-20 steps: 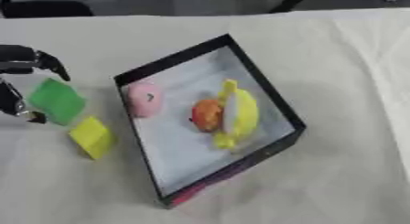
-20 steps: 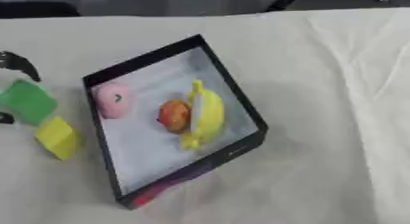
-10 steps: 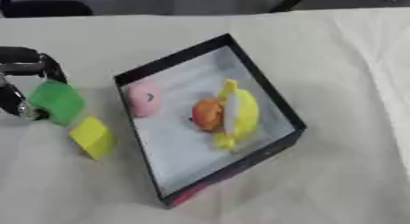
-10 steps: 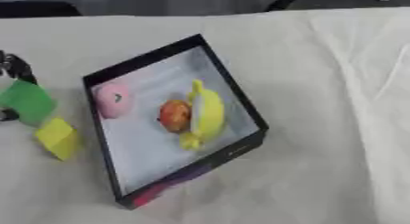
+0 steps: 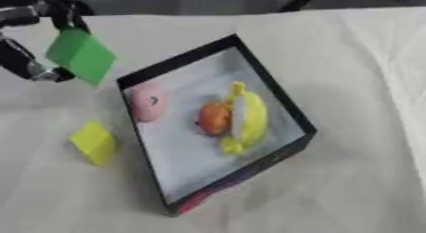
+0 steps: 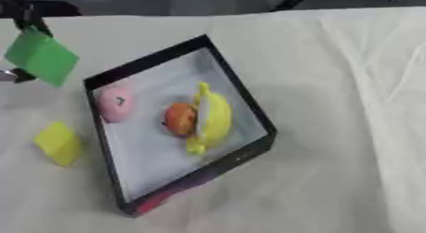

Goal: Pick up objects on the table and place them in the box.

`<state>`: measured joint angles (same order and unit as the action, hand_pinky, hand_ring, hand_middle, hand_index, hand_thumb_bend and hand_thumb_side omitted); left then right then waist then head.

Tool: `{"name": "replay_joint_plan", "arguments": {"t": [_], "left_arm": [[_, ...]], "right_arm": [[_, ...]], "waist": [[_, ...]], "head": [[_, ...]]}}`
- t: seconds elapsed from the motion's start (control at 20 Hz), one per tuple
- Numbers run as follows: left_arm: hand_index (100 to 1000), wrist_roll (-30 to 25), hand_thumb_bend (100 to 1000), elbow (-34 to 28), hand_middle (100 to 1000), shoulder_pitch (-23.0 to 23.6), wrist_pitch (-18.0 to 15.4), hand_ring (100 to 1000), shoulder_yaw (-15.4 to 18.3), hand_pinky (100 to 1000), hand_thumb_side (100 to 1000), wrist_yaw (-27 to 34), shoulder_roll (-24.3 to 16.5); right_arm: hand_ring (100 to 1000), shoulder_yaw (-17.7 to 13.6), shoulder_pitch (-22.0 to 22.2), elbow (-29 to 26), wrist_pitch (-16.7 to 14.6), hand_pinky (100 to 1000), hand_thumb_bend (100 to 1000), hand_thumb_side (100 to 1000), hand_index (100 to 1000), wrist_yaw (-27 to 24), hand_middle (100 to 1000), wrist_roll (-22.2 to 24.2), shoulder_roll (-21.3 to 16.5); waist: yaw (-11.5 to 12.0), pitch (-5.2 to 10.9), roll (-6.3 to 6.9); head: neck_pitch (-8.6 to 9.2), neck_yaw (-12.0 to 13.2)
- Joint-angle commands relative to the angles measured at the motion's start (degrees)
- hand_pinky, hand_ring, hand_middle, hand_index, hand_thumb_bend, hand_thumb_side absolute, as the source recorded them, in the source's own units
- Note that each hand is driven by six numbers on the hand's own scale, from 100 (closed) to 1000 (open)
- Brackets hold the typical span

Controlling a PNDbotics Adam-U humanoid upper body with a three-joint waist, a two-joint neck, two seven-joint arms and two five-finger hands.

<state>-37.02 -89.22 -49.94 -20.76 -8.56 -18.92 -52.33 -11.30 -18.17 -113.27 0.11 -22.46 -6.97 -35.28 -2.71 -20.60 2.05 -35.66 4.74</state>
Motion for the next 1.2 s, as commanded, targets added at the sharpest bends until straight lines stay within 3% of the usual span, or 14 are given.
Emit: {"name": "replay_joint_plan", "arguments": {"t": [0.05,0.35,0.7,0.9,1.2], "left_arm": [[487,-2.07,190,-4.68,473,-4.02,1.2,552,-1.42,636,100,2.33,0.31],[496,-6.15,211,-1.67,483,-11.51,1.55,567,-6.67,648,100,0.41,7.83],[509,-4.73,355,8.67,503,-15.14,-2.98,601,-11.75,662,100,-13.74,14.26],[526,-1.04,358,13.93,515,-15.17,-5.02,610,-12.7,665,100,-20.81,16.72],[540,2.27,324,18.65,524,-15.25,-6.34,614,-11.98,671,100,-22.57,19.52]], "right_arm": [[718,-0.73,-0.88,-0.93,-0.05,907,100,541,811,-0.39,684,-0.16,-1.0],[719,0.05,-3.15,-1.03,0.35,906,100,541,812,-1.63,684,0.37,-0.89],[719,0.62,-5.4,-0.99,1.08,906,100,546,810,-2.84,684,0.42,-0.32],[719,0.8,-5.67,-1.01,1.4,906,100,545,810,-2.89,684,0.58,-0.17],[718,0.92,-5.77,-1.02,1.65,905,100,545,809,-2.81,684,0.71,0.17]], "waist": [[-0.05,1.51,-0.61],[-1.53,1.89,-0.25],[-3.15,1.79,0.46],[-3.39,1.77,0.58],[-3.7,1.61,0.51]], "head": [[-0.09,0.01],[-0.1,1.33],[0.22,2.65],[0.12,2.86],[0.15,3.21]]}}
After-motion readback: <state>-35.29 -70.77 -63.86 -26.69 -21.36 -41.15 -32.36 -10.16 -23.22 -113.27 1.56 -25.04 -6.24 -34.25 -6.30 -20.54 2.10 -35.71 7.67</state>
